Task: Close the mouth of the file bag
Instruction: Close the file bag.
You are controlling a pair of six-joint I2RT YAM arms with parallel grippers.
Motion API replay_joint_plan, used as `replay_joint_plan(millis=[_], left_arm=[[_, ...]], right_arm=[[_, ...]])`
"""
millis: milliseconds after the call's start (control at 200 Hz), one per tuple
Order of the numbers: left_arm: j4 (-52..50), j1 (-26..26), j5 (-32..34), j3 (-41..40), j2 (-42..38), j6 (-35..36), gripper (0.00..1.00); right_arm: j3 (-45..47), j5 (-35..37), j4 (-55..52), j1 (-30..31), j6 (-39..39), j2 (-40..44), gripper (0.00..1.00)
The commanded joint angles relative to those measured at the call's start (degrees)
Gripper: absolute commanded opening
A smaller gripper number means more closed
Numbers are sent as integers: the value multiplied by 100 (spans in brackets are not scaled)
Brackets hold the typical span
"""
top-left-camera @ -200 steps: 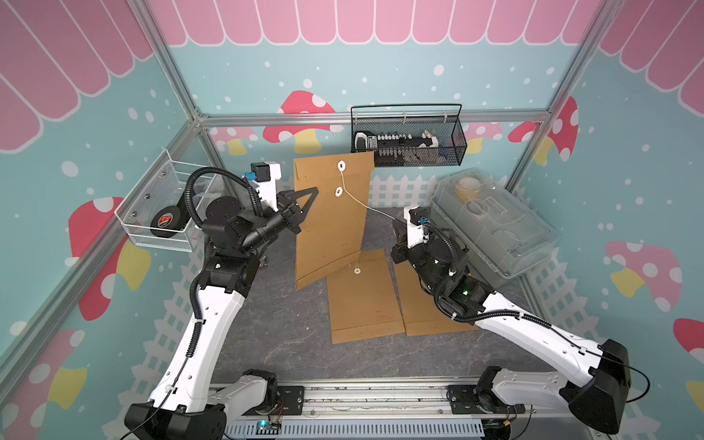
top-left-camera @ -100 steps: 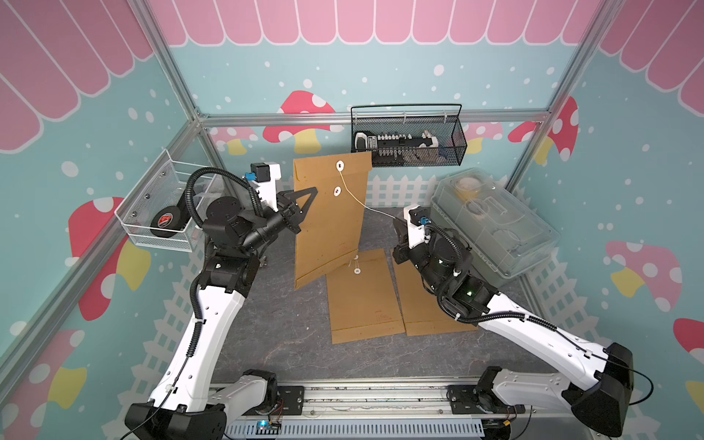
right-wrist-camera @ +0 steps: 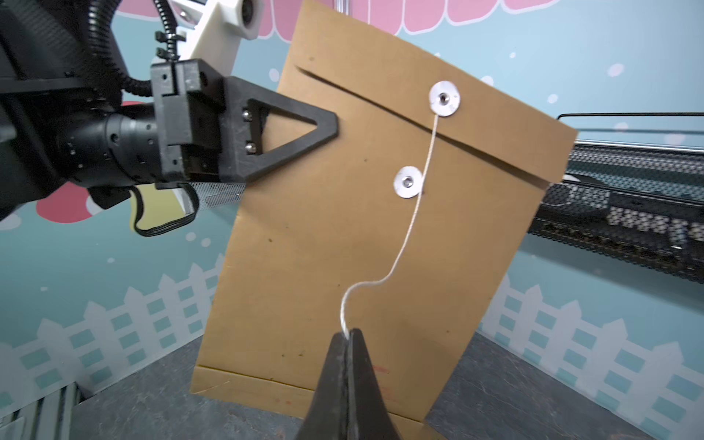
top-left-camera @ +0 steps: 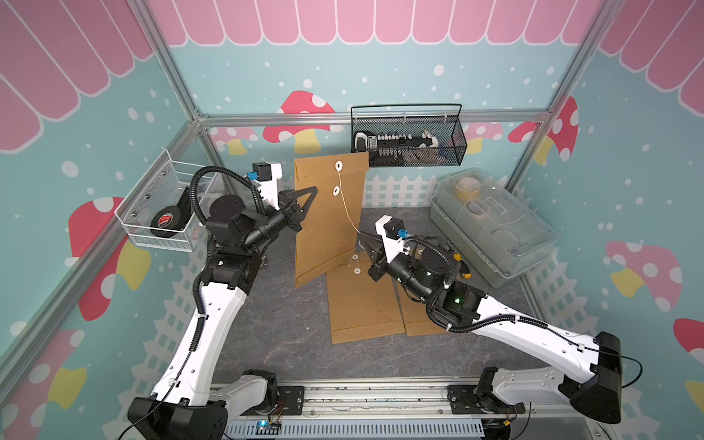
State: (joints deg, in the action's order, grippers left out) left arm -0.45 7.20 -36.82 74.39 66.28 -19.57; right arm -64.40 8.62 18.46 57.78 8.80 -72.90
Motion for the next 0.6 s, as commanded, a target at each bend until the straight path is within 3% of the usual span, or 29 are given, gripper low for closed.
replay_joint_plan(millis=[0,595], left_arm=[[289,-26,2,-73,21,-56,0],[370,-26,-152,-118,2,-166,0]], right_arm=[[-228,-282,268,167,81,-293,0],[-600,-676,529,467,468,-1271,0]])
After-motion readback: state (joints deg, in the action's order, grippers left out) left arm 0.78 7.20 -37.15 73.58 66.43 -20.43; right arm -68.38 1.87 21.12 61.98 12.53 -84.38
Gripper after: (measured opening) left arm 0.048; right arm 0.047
